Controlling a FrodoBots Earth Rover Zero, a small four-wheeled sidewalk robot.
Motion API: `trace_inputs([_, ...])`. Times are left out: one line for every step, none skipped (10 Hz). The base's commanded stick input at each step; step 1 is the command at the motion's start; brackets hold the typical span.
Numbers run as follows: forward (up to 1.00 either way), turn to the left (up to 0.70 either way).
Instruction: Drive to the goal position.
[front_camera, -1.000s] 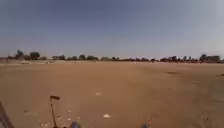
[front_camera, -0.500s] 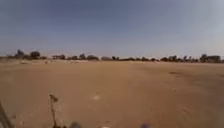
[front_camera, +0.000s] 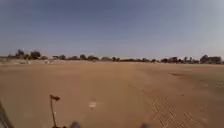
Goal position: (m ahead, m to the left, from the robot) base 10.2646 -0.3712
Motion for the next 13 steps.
trace_inputs([0.50,0.00])
trace_inputs([0.50,0.00])
trace_inputs([0.50,0.00])
trace_inputs([0.50,0.00])
trace_inputs([0.50,0.00])
trace_inputs([0.50,0.00])
trace_inputs([0.50,0.00])
trace_inputs([0.50,0.00])
trace_inputs([0.50,0.00])
trace_inputs([0.50,0.00])
trace_inputs([0.50,0.00])
trace_inputs([0.50,0.00])
trace_inputs([0.50,0.00])
